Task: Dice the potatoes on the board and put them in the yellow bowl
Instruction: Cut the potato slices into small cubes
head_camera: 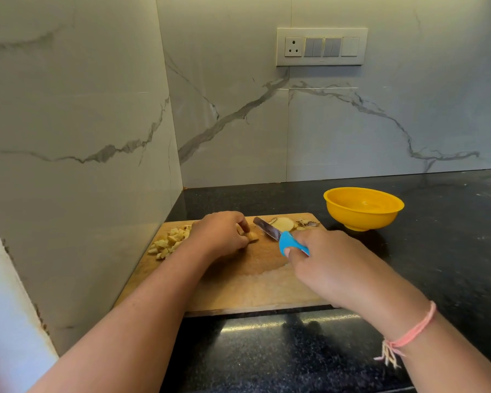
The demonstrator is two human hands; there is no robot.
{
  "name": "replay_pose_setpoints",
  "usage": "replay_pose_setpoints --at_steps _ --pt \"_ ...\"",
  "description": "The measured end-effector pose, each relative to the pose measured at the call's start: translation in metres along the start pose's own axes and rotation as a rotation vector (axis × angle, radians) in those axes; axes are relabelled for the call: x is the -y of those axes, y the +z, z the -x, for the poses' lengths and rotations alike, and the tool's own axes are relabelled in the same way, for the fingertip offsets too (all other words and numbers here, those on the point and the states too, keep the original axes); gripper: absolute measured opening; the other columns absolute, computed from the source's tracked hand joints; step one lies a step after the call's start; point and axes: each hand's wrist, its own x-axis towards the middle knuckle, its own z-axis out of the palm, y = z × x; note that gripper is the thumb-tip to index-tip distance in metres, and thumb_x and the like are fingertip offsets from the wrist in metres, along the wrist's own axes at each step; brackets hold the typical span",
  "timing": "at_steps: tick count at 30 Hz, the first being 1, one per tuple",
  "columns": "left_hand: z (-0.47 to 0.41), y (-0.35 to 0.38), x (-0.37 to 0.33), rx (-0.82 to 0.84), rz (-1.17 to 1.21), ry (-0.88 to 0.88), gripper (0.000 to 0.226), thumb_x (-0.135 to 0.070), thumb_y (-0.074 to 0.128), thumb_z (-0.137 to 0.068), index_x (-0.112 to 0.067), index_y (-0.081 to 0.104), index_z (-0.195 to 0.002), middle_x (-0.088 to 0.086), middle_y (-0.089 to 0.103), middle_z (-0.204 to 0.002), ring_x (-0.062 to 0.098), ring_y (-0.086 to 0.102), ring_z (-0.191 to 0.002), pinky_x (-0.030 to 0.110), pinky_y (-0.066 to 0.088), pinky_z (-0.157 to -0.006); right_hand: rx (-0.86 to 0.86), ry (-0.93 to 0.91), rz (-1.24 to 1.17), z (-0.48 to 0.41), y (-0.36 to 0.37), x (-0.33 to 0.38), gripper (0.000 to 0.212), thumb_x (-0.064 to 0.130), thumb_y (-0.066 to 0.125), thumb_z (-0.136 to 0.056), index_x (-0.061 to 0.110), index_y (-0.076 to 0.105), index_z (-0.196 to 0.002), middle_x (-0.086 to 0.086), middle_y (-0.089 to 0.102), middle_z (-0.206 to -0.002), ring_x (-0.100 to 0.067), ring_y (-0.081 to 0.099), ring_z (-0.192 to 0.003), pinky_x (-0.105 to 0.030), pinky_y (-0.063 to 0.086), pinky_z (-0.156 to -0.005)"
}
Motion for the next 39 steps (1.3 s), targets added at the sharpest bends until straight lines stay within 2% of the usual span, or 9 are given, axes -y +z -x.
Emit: replay_pose_setpoints --at_steps 4,7,11,16,19,23,30,35,39 --pt "-0.001 0.000 -0.001 0.008 0.022 0.015 0.026 -0.025 0.061 -0.090 -0.031 0.059 -0.116 -0.003 0.061 -0.112 0.013 0.059 -0.097 0.033 0.057 -0.085 0.029 -0.009 0.014 -0.008 0.011 0.000 0.040 0.039 0.034 -0.100 0.024 0.044 -0.136 0.002 0.059 -0.111 -0.008 0.052 -0.077 -0.020 0.040 -0.058" --pt "-0.001 0.000 0.000 0.005 0.043 0.024 0.028 -0.021 0.061 -0.090 -0.030 0.060 -0.117 -0.003 0.061 -0.113 0.012 0.059 -0.098 0.031 0.056 -0.085 0.053 0.003 -0.007 -0.010 0.018 0.000 0.040 0.037 0.033 -0.101 0.022 0.044 -0.136 0.000 0.059 -0.111 -0.012 0.053 -0.088 -0.024 0.044 -0.070" --pt "-0.002 0.001 0.002 -0.002 0.052 0.020 0.029 -0.019 0.061 -0.090 -0.028 0.060 -0.117 -0.004 0.061 -0.115 0.012 0.059 -0.099 0.029 0.055 -0.086 0.051 0.023 -0.002 -0.012 0.023 0.000 0.039 0.037 0.033 -0.101 0.021 0.044 -0.135 0.000 0.056 -0.102 -0.011 0.052 -0.084 -0.024 0.039 -0.064" --pt "-0.004 0.001 0.005 -0.029 0.077 -0.022 0.026 -0.023 0.063 -0.088 -0.026 0.062 -0.115 -0.004 0.063 -0.112 0.012 0.059 -0.099 0.032 0.055 -0.088 0.051 0.040 0.025 -0.015 0.024 0.000 0.040 0.037 0.032 -0.101 0.021 0.044 -0.136 0.000 0.058 -0.104 -0.012 0.053 -0.085 -0.022 0.037 -0.058" --pt "-0.004 0.003 0.002 -0.032 0.074 -0.027 0.031 -0.035 0.064 -0.088 -0.025 0.061 -0.117 -0.004 0.063 -0.112 0.012 0.059 -0.099 0.032 0.055 -0.088 0.062 0.051 0.014 -0.013 0.021 0.002 0.041 0.037 0.032 -0.101 0.021 0.040 -0.138 -0.001 0.058 -0.113 -0.012 0.052 -0.090 -0.023 0.040 -0.068" --pt "-0.003 0.003 0.001 -0.010 0.061 -0.021 0.031 -0.028 0.064 -0.088 -0.027 0.060 -0.118 -0.003 0.063 -0.114 0.013 0.059 -0.100 0.032 0.056 -0.087 0.064 0.057 0.010 -0.012 0.022 0.004 0.041 0.037 0.033 -0.101 0.021 0.041 -0.138 -0.001 0.058 -0.114 -0.012 0.052 -0.092 -0.023 0.043 -0.074" --pt "-0.004 0.002 0.003 -0.007 0.018 0.005 0.024 -0.026 0.059 -0.090 -0.035 0.060 -0.112 -0.002 0.060 -0.116 0.014 0.059 -0.096 0.034 0.057 -0.083 0.072 0.077 0.017 -0.014 0.022 0.005 0.041 0.037 0.033 -0.101 0.021 0.040 -0.139 -0.001 0.058 -0.113 -0.012 0.053 -0.093 -0.024 0.043 -0.073" --pt "-0.004 0.002 0.003 -0.025 -0.019 0.014 0.026 -0.020 0.056 -0.091 -0.040 0.061 -0.107 -0.002 0.056 -0.126 0.014 0.058 -0.098 0.032 0.057 -0.082 0.075 0.062 0.009 -0.011 0.022 0.006 0.040 0.037 0.032 -0.101 0.020 0.041 -0.137 -0.001 0.055 -0.102 -0.012 0.051 -0.084 -0.022 0.039 -0.062" --pt "-0.005 0.003 0.003 -0.016 0.038 -0.007 0.021 -0.022 0.056 -0.091 -0.036 0.063 -0.105 -0.003 0.060 -0.117 0.013 0.060 -0.089 0.032 0.058 -0.080 0.088 0.079 0.018 -0.011 0.023 0.010 0.039 0.036 0.032 -0.101 0.019 0.041 -0.135 -0.001 0.055 -0.103 -0.012 0.051 -0.086 -0.023 0.040 -0.066"
